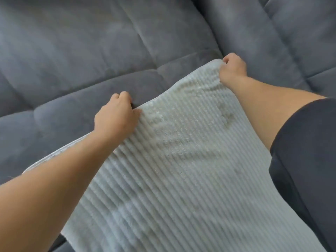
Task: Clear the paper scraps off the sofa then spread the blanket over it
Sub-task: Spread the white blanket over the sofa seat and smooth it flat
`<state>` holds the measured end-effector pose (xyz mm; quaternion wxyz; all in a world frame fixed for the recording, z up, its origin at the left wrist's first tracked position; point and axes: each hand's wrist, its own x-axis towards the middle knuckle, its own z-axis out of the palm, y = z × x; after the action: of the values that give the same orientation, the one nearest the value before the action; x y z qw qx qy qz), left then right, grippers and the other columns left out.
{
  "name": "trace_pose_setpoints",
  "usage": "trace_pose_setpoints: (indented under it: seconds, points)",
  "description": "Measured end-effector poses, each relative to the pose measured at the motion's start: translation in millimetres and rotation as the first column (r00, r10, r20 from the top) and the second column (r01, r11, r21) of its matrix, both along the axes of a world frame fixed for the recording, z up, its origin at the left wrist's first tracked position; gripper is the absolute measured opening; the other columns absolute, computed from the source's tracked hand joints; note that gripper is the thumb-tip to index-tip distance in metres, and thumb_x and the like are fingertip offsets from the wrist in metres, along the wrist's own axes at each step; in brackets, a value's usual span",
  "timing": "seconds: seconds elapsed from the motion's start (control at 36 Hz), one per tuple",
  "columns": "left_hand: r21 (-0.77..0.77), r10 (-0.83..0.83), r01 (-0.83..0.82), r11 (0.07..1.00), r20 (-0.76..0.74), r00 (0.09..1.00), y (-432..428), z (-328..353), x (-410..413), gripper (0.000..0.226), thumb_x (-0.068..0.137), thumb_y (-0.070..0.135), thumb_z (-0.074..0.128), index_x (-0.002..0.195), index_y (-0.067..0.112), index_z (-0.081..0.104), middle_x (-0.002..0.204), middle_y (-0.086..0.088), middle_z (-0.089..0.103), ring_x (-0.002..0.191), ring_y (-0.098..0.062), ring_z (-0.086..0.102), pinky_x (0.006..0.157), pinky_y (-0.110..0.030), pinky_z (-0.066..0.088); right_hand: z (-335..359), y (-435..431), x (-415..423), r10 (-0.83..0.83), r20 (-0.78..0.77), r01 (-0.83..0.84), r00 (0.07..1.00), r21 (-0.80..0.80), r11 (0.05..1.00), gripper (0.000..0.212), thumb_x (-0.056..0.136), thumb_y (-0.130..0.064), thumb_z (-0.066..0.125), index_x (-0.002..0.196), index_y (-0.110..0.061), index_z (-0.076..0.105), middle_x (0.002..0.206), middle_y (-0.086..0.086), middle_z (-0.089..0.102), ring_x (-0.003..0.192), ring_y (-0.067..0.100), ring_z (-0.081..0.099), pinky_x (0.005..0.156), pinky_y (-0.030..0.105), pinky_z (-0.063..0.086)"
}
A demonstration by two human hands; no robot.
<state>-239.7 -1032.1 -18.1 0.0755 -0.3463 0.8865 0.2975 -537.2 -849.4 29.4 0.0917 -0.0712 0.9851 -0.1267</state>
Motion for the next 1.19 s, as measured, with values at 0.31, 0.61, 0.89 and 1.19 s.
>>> trace_pose_setpoints:
  seconds: [0.31,0.61,0.89,1.19]
  points:
    - [-0.185,-0.053,0.069,0.980,0.088,0.995,31.7,-8.6,-58.5,0.038,0.102,0.045,0.046,0.103,0.008,0.055,0.104,-0.007,0.038,0.104,-0.037,0.050,0.075,-0.043,0.040,-45.2,-4.9,-71.9,-0.194,0.530,0.372,0.825,-0.251,0.894,0.024,0.095,0.007,0.029,0.088,0.002,0.051,0.080,0.014,0.067,0.040,0.013,0.064,0.035,0.016,0.037]
    - [-0.280,-0.025,0.036,0.959,0.042,0.999,50.4,-17.9,-106.5,0.019,0.102,0.015,0.044,0.087,0.010,0.033,0.070,-0.004,0.044,0.068,-0.034,0.048,0.056,-0.037,0.028,-60.9,3.1,-112.6,-0.313,0.349,0.453,0.884,-0.464,0.762,0.016,0.097,-0.006,0.028,0.101,-0.009,0.043,0.068,0.012,0.062,0.033,0.019,0.059,0.030,0.017,0.037]
    - [-0.398,-0.043,-0.076,0.914,-0.282,0.958,58.1,-61.2,-105.4,0.021,0.100,0.011,0.053,0.082,0.004,0.045,0.066,-0.016,0.053,0.059,-0.036,0.047,0.061,-0.039,0.028,-92.0,13.2,-148.7,-0.052,-0.012,0.044,0.999,-0.342,0.939,0.020,0.086,-0.018,0.034,0.099,-0.016,0.049,0.109,0.013,0.059,0.095,0.032,0.055,0.080,0.040,0.043]
    - [-0.380,-0.046,-0.052,0.923,-0.246,0.968,61.6,-54.9,-111.8,0.022,0.102,0.015,0.050,0.083,0.011,0.041,0.073,-0.015,0.055,0.063,-0.036,0.050,0.063,-0.041,0.030,-115.8,52.7,-52.5,0.333,-0.124,-0.341,0.935,-0.049,0.939,0.049,0.094,-0.060,0.039,0.131,-0.027,0.042,0.126,0.013,0.051,0.114,0.039,0.048,0.092,0.048,0.038]
